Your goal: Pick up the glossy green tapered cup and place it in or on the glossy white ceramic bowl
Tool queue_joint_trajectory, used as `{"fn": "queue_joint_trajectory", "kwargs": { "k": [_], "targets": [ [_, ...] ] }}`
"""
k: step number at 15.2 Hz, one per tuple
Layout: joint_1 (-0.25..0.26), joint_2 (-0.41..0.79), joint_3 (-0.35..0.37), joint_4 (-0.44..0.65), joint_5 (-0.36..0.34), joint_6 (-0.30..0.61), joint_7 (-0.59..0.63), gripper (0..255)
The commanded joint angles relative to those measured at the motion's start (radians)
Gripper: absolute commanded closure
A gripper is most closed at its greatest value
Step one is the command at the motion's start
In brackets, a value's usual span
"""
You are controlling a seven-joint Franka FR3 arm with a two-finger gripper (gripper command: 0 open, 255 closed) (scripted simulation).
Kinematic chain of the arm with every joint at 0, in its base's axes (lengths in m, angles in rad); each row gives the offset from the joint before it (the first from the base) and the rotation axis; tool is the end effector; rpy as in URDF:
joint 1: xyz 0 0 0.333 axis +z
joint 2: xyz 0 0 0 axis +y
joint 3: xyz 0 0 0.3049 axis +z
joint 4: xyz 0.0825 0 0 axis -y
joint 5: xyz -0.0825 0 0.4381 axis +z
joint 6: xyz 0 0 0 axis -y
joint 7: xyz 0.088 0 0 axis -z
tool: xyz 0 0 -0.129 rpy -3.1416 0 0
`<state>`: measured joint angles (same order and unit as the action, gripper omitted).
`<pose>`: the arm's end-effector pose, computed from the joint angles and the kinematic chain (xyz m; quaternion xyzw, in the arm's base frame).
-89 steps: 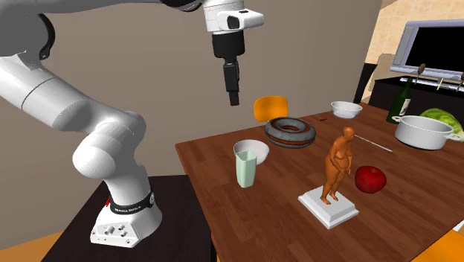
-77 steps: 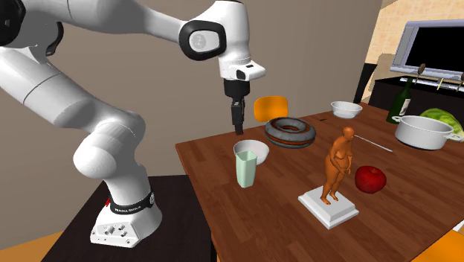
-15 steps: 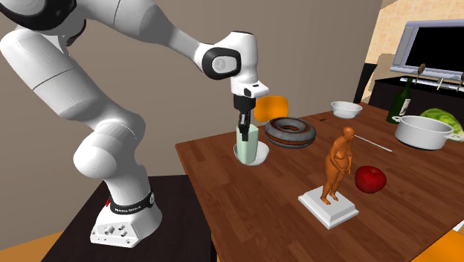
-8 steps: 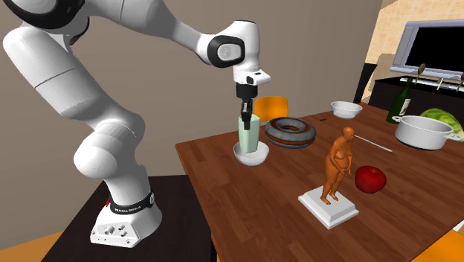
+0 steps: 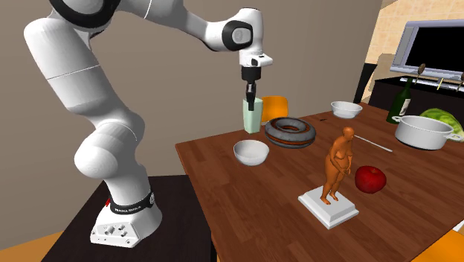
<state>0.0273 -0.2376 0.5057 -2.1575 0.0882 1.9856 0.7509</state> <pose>0.4657 0.2894 0.4365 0.9911 -0.1305 0.0253 0.0017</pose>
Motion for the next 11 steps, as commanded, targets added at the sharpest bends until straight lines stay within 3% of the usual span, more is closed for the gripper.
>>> {"fn": "queue_joint_trajectory", "kwargs": {
  "k": [1, 3, 11],
  "targets": [
    [0.006, 0.059, 0.035, 0.070, -0.026, -0.015, 0.058, 255],
    [0.012, 0.115, 0.062, 0.143, -0.056, -0.039, 0.106, 255],
    [0.015, 0.142, 0.070, 0.061, -0.071, 0.067, 0.121, 255]
  ]
}}
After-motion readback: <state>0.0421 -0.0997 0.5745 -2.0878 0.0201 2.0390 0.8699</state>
